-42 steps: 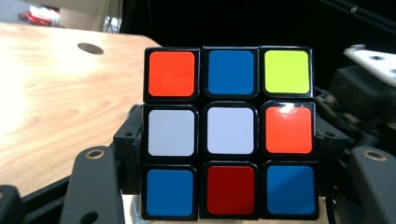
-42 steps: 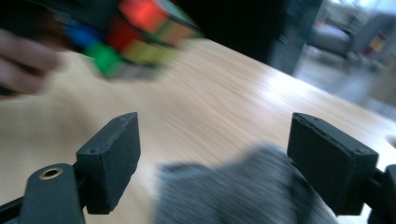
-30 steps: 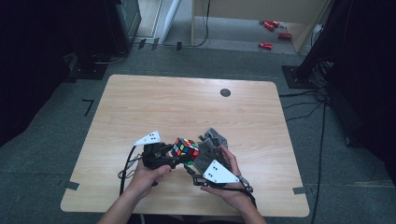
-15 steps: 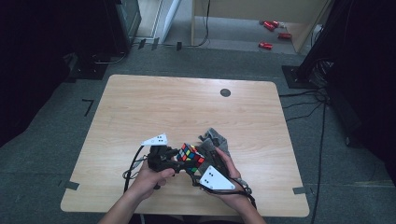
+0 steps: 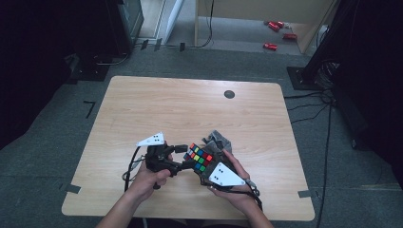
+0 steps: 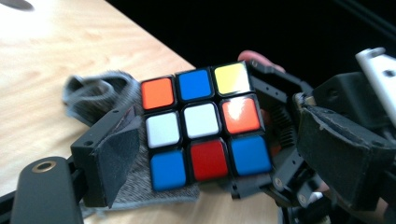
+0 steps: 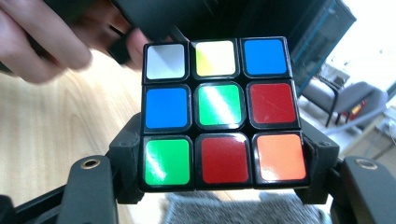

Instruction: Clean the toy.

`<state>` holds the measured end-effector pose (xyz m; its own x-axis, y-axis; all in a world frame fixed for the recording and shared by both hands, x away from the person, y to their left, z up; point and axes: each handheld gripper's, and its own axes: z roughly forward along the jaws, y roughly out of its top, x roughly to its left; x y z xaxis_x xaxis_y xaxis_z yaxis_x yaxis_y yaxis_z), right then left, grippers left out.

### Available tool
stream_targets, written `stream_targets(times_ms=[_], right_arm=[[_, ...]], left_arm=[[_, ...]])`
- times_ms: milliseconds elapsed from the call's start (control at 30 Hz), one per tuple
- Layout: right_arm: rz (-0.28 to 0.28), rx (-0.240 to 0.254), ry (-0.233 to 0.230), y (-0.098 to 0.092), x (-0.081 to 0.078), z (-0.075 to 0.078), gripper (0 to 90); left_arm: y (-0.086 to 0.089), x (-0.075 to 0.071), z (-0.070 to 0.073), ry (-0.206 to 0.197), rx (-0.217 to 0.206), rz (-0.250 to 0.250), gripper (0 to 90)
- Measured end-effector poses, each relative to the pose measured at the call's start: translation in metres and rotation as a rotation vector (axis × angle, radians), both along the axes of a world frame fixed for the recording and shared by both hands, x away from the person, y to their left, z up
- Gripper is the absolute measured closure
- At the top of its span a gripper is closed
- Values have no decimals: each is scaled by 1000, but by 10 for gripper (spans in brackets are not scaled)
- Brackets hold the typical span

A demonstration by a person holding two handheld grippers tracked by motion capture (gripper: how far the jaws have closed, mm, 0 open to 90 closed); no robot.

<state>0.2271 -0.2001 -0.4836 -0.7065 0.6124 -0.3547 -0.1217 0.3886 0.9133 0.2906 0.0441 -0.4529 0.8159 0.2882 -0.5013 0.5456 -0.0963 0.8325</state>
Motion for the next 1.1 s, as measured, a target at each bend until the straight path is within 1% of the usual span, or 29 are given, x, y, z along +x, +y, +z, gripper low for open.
stream_targets(times_ms=[33,100,167,200,233,267,300,333,367,400,433,467,500,567,633,700,767,800,900,967,1033,1100], right_arm=[[-12,4,10,-2,2,0,343],[-32,37,48,-7,5,2,343],[-50,86,81,-13,7,5,343],[-60,102,96,-15,8,8,343],[-69,114,108,-16,8,9,343],[-78,132,126,-18,9,12,343],[-82,154,143,-19,9,15,343],[-85,180,162,-20,9,18,343],[-88,202,182,-20,8,21,343],[-90,230,212,-19,7,24,343],[-90,245,230,-19,7,27,343],[-85,267,260,-17,6,30,343],[-84,282,279,-16,5,32,343],[-97,308,318,-14,3,36,343],[-120,327,367,-12,3,39,343],[-129,353,415,-11,3,39,343],[-129,373,453,-10,3,38,342],[-130,377,464,-9,3,38,342],[-152,359,477,-5,3,37,342],[-146,371,509,-3,3,36,342],[-147,373,527,-2,3,36,342],[-145,388,549,-2,2,35,342]], left_arm=[[2,0,1,-11,-8,2,141],[3,-1,3,-54,-2,7,137],[4,-2,2,-111,36,21,137],[4,-2,2,-132,52,32,137],[3,-4,1,-164,72,45,137],[3,-5,-1,-197,82,43,139],[4,-7,-3,-231,83,38,152],[3,-8,-3,-264,92,45,160],[1,-10,-4,-311,112,53,159],[0,-12,-4,-347,126,58,159],[-3,-16,-5,-419,155,67,159],[-5,-19,-6,-469,179,72,159],[-7,-21,-7,-503,195,77,159],[-12,-26,-10,-587,218,87,160],[-15,-29,-12,-644,229,92,161],[-19,-32,-13,-695,253,97,161],[-22,-34,-15,-731,289,111,161],[-23,-35,-16,-750,311,119,162],[-26,-36,-20,-788,352,123,166],[-27,-37,-21,-796,354,116,167],[-28,-38,-21,-807,354,114,169],[-28,-38,-22,-809,356,107,172]])
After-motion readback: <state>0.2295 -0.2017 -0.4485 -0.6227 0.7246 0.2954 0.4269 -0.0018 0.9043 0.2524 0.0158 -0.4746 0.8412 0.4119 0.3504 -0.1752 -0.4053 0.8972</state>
